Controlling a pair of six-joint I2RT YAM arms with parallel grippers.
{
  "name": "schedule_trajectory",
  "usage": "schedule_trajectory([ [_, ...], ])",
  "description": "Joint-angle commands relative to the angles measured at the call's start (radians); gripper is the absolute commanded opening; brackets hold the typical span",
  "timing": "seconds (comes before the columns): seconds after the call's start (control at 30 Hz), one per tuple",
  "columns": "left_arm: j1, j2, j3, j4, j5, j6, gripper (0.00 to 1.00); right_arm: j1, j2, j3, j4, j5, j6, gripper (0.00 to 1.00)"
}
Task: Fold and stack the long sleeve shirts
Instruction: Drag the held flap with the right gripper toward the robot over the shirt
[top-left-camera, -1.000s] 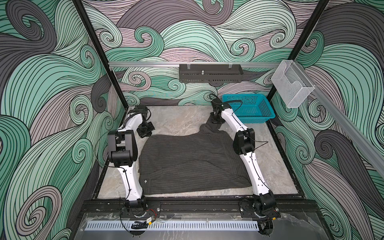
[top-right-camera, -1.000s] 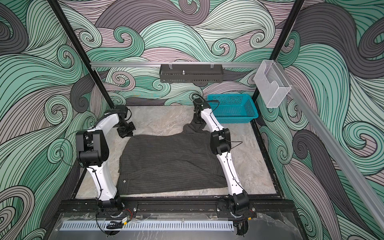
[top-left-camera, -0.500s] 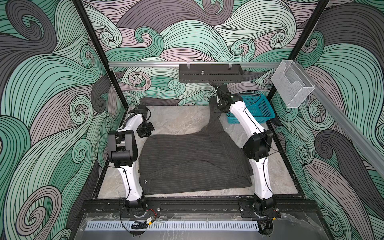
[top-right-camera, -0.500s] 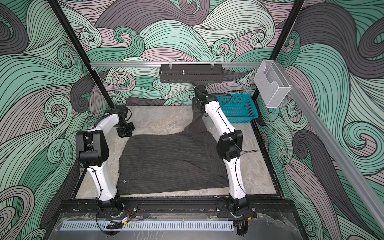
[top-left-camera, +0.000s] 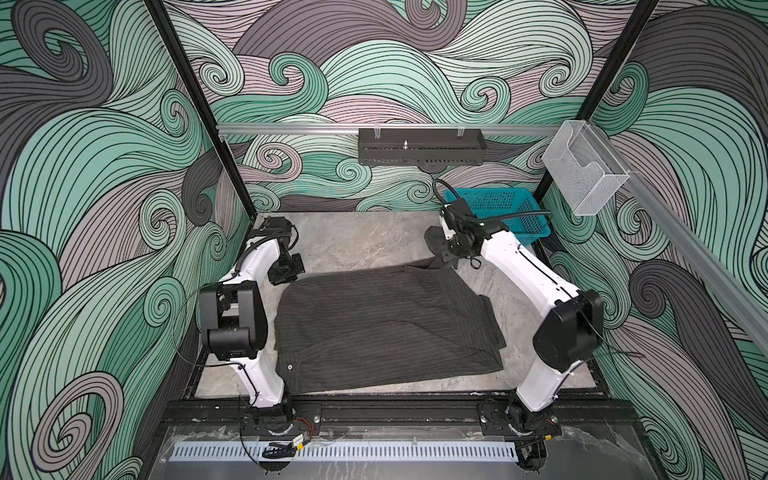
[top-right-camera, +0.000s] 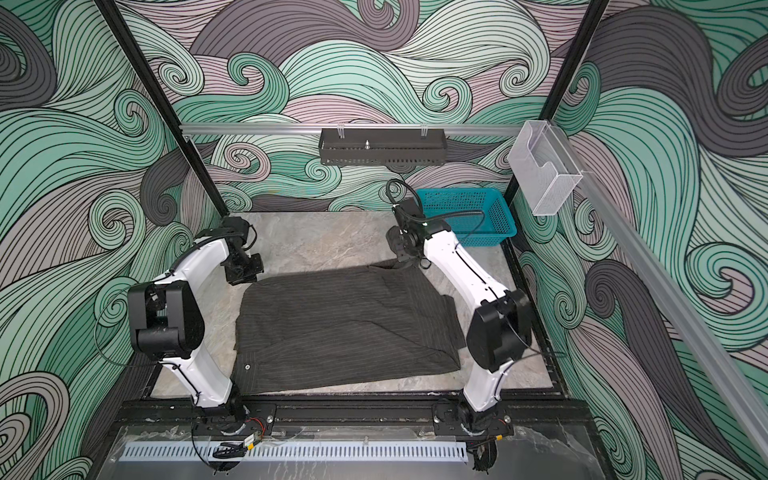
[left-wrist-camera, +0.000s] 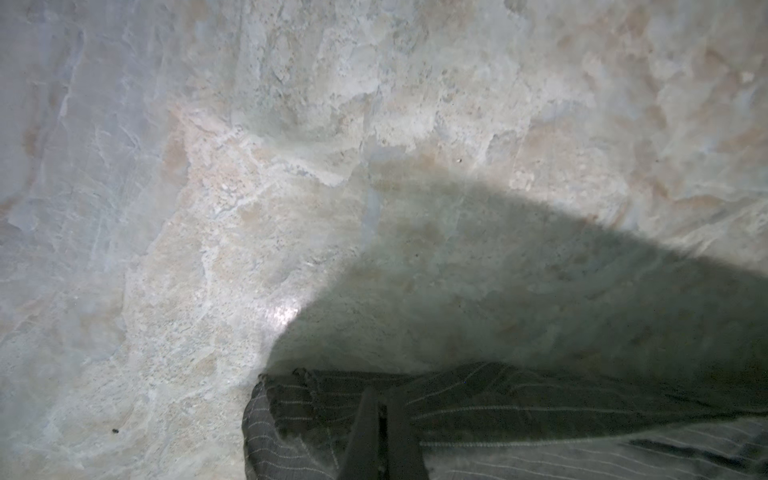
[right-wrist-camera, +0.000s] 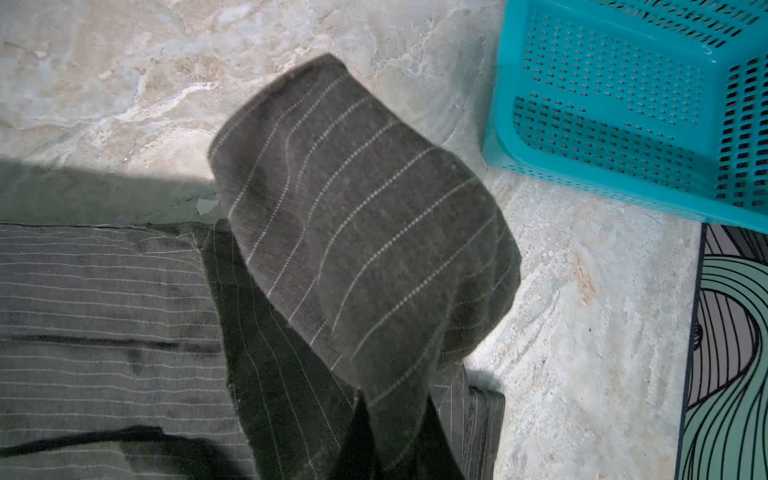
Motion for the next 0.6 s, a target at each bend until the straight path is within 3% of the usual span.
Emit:
schedule_trajectory([
  [0.0, -0.014, -0.051, -0.053, -0.008, -0.04, 0.024, 0.0, 0.012, -0.122, -0.076, 0.002, 0.028, 0.024, 0.0],
  [0.33, -0.058, -0.208, -0.207, -0.013, -0.071, 0.016, 0.0, 0.022, -0.375, -0.296, -0.096, 0.02, 0.092, 0.0],
  [0.57, -0.113, -0.362, -0.341, -0.032, -0.056, -0.065, 0.0, 0.025, -0.508, -0.43, -0.151, 0.014, 0.118, 0.0],
])
